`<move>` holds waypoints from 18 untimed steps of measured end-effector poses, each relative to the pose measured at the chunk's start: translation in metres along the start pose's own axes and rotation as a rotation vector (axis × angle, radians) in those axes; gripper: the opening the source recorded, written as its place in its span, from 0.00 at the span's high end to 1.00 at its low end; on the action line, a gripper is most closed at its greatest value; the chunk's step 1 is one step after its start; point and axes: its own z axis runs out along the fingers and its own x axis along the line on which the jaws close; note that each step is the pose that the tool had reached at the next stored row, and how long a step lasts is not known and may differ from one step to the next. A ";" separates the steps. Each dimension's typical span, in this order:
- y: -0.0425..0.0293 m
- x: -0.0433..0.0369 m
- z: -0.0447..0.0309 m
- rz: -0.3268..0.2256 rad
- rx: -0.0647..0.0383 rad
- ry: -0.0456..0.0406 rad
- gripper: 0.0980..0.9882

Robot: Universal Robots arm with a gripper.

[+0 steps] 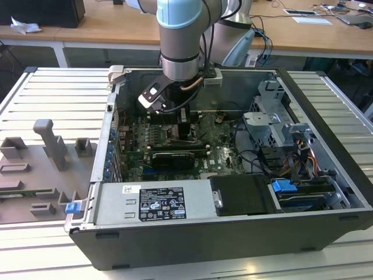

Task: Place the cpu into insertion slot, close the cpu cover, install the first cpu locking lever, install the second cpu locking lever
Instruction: 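Place the cpu into insertion slot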

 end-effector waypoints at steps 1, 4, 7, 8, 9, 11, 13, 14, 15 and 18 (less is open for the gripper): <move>0.0000 0.0000 0.0008 0.000 0.000 0.0000 0.50; -0.0003 0.0000 0.0028 0.000 0.000 0.0000 0.50; -0.0004 0.0005 0.0046 0.001 0.000 -0.0006 0.50; -0.0004 0.0007 0.0052 0.001 0.000 -0.0010 0.50; -0.0005 0.0009 0.0057 0.001 0.000 -0.0013 0.50; -0.0003 0.0017 0.0073 0.001 0.000 -0.0030 0.50; -0.0001 0.0022 0.0078 0.001 0.000 -0.0034 0.50; 0.0000 0.0025 0.0080 0.001 0.000 -0.0035 0.50; 0.0001 0.0026 0.0080 0.002 0.000 -0.0040 0.50; 0.0002 0.0026 0.0081 0.001 0.000 -0.0053 0.50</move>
